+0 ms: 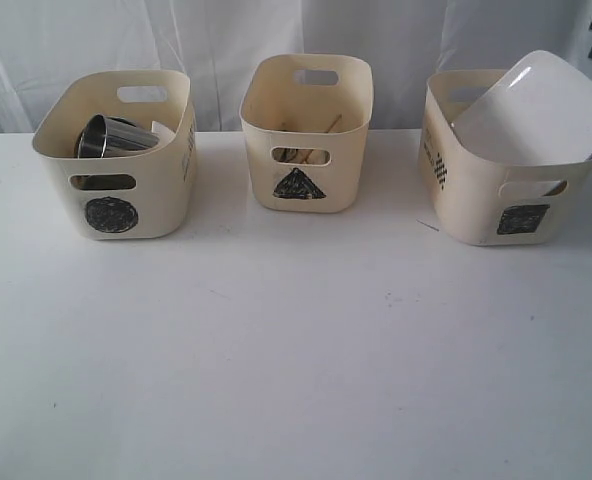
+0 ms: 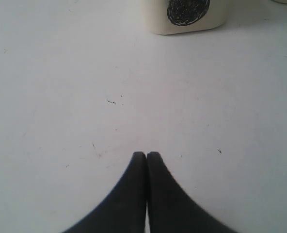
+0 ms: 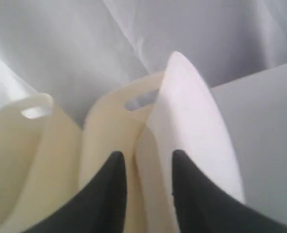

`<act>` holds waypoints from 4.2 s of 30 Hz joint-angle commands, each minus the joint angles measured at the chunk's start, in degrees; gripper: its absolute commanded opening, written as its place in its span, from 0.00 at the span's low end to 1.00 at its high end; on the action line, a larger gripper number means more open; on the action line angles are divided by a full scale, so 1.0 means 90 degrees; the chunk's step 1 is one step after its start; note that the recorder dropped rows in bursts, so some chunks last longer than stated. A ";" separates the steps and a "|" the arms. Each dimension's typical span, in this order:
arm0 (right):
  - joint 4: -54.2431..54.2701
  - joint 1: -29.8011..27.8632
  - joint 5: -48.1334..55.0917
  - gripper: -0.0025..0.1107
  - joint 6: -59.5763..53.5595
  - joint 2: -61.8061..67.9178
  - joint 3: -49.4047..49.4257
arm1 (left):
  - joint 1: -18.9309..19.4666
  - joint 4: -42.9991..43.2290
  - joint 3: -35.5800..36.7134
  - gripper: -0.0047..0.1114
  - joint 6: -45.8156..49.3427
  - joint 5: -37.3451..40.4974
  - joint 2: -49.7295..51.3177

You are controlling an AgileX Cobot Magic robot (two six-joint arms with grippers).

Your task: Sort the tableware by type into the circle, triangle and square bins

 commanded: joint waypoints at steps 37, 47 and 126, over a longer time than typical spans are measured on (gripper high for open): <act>-0.4006 0.3283 0.0264 0.02 0.3353 -0.6692 0.3906 | -0.0022 -0.0070 0.0016 0.04 -0.0046 -0.0009 -0.0025; -0.4805 0.3283 -0.1920 0.02 0.2361 -0.7273 0.4155 | -0.0022 -0.0070 0.0016 0.04 -0.0046 -0.0009 -0.0025; -0.8685 0.2369 -0.0617 0.02 0.7051 -1.0677 0.8120 | -0.0022 -0.0070 0.0016 0.04 -0.0046 -0.0009 -0.0033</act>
